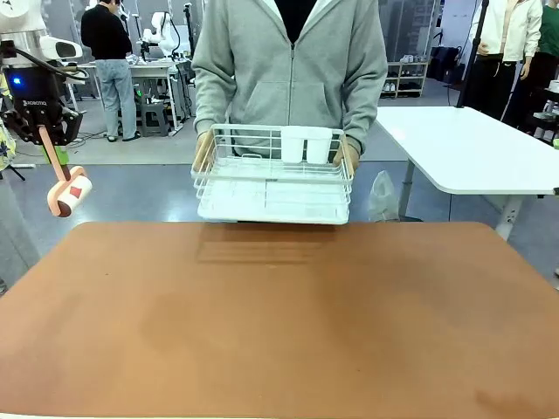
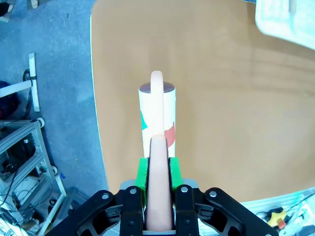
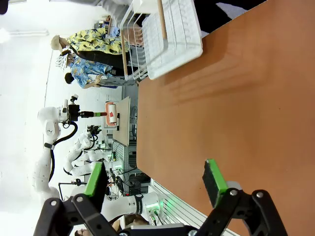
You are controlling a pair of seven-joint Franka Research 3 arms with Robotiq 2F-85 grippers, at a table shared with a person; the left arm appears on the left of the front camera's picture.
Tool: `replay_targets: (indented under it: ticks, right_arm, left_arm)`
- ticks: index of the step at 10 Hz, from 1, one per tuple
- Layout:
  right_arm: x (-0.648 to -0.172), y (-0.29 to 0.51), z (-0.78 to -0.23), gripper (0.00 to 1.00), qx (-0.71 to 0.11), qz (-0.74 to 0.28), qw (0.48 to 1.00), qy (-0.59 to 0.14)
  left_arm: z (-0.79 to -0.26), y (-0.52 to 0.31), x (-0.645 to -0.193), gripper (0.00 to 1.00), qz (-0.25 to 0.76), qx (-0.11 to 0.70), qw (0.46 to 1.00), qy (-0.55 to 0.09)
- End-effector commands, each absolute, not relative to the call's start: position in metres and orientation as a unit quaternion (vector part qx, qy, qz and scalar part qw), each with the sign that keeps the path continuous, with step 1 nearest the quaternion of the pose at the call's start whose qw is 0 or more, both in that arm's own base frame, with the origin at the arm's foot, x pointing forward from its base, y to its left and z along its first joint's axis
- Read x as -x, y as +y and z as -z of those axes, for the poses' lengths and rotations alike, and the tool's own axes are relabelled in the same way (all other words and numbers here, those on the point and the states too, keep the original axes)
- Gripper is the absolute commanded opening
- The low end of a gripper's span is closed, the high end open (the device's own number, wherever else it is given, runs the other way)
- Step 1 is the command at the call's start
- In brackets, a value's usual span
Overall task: Clean the table.
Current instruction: Place the Lint Roller down when the Dish drying rack is positioned in the middle of the table.
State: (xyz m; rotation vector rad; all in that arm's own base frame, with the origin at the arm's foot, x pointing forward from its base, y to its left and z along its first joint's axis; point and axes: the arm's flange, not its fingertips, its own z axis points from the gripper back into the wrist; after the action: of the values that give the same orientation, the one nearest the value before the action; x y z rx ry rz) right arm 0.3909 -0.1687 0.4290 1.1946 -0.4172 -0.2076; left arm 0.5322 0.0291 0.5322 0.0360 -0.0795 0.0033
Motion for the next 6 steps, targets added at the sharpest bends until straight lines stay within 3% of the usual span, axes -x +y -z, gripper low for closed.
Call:
replay_targets:
  ticks: [1, 6]
  right_arm:
    - [-0.3900, -0.1681, -0.4310, 1.00, -0.561, 0.094, 0.798, -0.197]
    - [-0.3900, -0.1681, -0.4310, 1.00, -0.561, 0.094, 0.798, -0.197]
  left_arm:
    - [-0.5370, 0.0329, -0.5332, 0.21, 0.003, -0.028, 0.999, -0.035]
    - [-0.5370, 0.0329, -0.5332, 0.21, 0.003, -0.028, 0.999, -0.035]
